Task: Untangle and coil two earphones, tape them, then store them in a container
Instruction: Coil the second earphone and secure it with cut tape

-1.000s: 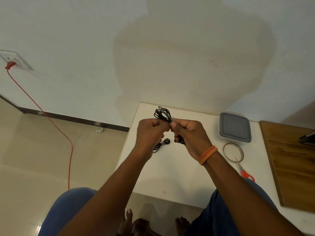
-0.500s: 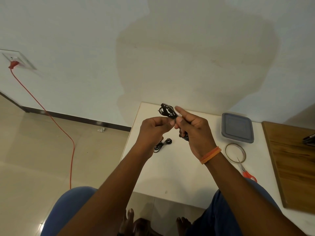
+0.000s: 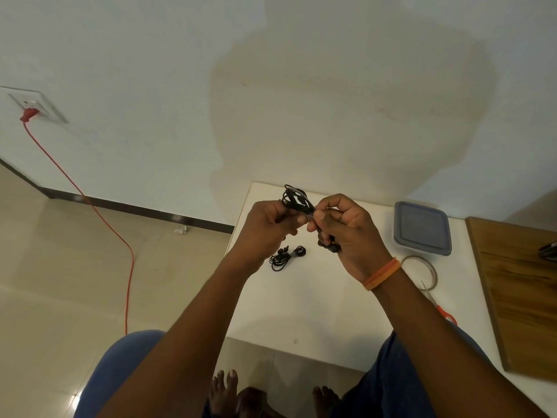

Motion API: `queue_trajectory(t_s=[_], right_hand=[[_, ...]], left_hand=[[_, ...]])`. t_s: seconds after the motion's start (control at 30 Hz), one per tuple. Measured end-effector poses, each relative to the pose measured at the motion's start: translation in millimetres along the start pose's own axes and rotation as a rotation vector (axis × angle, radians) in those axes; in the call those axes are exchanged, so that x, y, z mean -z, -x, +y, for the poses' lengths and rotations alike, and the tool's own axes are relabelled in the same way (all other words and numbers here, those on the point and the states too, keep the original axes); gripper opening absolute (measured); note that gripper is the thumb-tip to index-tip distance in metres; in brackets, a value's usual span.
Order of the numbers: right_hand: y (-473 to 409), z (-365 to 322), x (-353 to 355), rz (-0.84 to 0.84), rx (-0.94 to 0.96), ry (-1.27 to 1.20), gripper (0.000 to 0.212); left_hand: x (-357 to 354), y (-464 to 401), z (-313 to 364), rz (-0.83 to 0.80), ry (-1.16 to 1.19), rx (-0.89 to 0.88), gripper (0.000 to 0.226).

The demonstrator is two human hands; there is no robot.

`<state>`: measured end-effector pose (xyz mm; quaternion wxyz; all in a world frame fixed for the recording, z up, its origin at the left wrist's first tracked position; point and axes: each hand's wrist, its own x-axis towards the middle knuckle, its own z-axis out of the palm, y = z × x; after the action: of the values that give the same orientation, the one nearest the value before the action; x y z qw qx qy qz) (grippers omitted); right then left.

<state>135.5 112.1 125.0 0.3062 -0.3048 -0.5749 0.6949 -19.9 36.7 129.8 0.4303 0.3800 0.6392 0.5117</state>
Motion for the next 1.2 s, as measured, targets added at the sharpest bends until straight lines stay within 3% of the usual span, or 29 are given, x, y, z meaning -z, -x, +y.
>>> queue_trajectory(t_s=[0.17, 0.3, 0.43, 0.53, 0.7, 0.87, 1.03, 1.2], right_hand=[[2.9, -2.1, 0.3, -0.051, -0.006, -0.059, 0.017], [1.2, -4.0, 3.3, -0.073, -0.016, -0.055, 0.028], [0.4, 3.7, 1.5, -0.064, -0.007, 0.075, 0.015], [-2.7, 6.4, 0.7, 0.005, 0.024, 0.120, 0.008], [-8.3, 6.1, 3.0, 0.143, 0.036, 0.122, 0.007], [-8.9, 8.4, -0.4, 0.196, 0.102, 0.212, 0.007], [-10.4, 10.2, -6.5, 0.294, 0.275, 0.460, 0.008], [-10.5, 11.7, -9.3, 0.363, 0.408, 0.605, 0.008]], left_hand=[[0.4, -1.5, -0.2, -0.027, -0.135, -0.127, 0.015], [-12.3, 3.0, -1.6, 0.092, -0.075, -0.173, 0.018], [-22.8, 5.3, -5.7, 0.280, 0.088, 0.057, 0.019], [-23.8, 7.0, -6.7, 0.293, 0.124, 0.251, 0.006], [-21.7, 10.2, -0.6, 0.292, 0.361, 0.517, 0.019], [-31.5, 23.8, 1.2, 0.260, 0.332, 0.332, 0.009], [-42.4, 30.3, -2.7, 0.440, 0.262, 0.279, 0.006], [-52.6, 33.1, 3.0, 0.449, 0.241, 0.156, 0.011]])
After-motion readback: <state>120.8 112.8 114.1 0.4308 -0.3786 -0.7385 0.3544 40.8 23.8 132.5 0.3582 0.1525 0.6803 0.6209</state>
